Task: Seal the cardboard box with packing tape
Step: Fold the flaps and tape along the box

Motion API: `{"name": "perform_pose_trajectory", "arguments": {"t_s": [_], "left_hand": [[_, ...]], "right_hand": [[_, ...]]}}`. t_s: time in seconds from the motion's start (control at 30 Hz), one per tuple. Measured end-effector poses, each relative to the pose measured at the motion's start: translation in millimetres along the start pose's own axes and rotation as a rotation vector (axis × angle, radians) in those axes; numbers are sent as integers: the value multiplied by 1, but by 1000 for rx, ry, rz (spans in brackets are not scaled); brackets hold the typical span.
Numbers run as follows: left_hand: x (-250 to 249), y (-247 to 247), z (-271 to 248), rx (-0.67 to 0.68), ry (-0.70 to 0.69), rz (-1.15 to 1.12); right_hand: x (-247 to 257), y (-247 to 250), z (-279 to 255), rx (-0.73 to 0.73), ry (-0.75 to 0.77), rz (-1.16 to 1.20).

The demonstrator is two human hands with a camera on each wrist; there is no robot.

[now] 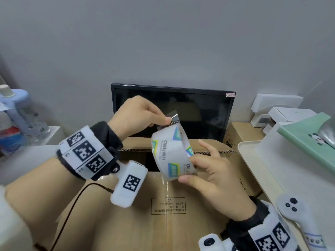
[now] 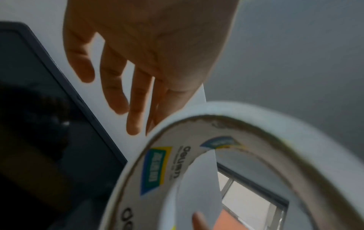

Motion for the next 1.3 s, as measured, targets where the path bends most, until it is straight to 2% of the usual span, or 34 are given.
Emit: {"name": "perform_pose_trajectory", "arguments": {"t_s": [0.13,0.23,0.37,0.43,0.67,0.8,0.9,1.07,1.3], "left_hand": [[-8,6,13,-6,-27,27],[-6,12,24,-15,-7,-52],[2,13,39,-28,23,-59],[7,7,46,20,64,-41],[41,-19,58,205,222,13],[67,-32,57,353,307,-7],[83,-36,53,436,352,14],[99,-43,48,425,351,10],[111,-51,50,350,301,154]], "right_hand": [[9,12,-3,109,-125,401],[11,18,-2,201,-222,665],[6,6,-7,317,-459,1054],[4,-1,-10,352,-546,1148],[7,-7,-6,490,-599,999],[4,-18,-4,528,-653,992],[0,-26,-5,499,-683,999],[-5,-37,-4,464,-718,1059],[-12,-45,-1,424,-777,1063]]}}
Point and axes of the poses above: each hand's wrist, its own z-axis towards the middle knuckle, its own y-axis out of the back of the hand, x = y × z, the point moved 1 cm from there along z, towards the middle knuckle, and after that the axes turned 10 degrees about -y, right-handed, at the moved point
